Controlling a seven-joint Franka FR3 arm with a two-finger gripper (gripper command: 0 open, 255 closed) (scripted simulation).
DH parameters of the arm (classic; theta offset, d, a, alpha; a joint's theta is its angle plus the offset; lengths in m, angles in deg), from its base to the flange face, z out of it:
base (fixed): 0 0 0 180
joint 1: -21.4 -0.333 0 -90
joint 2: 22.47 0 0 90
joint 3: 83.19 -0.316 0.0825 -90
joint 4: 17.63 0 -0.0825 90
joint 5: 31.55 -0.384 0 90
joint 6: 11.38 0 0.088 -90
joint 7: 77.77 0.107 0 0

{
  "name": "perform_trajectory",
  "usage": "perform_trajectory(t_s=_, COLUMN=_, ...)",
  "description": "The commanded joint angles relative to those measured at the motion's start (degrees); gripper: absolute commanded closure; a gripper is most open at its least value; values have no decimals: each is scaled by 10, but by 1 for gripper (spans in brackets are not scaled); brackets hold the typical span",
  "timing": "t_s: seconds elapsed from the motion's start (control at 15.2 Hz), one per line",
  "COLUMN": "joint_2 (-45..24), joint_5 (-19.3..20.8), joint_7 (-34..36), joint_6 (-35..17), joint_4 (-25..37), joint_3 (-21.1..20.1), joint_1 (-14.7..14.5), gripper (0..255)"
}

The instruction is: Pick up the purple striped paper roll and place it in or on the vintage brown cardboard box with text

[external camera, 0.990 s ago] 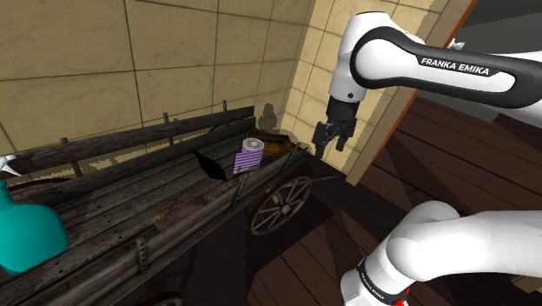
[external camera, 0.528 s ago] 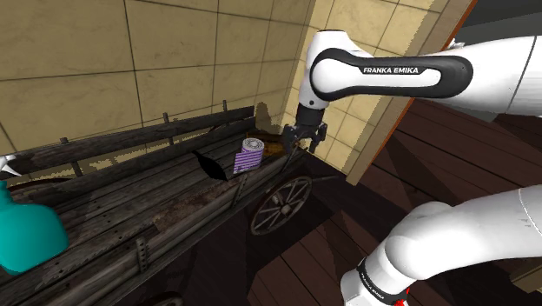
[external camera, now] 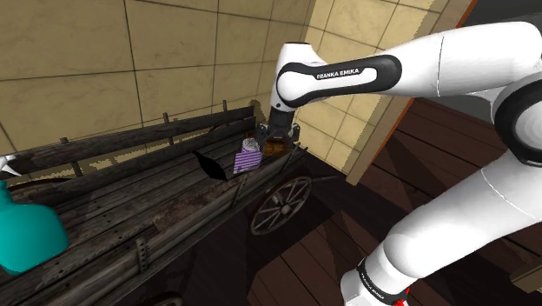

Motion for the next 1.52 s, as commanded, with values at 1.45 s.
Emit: perform_trajectory(t_s=1.45, joint_2=-219, joint_5=71, joint_7=146, joint_6=-129, joint_4=111, joint_3=0, joint_1=5, gripper=0)
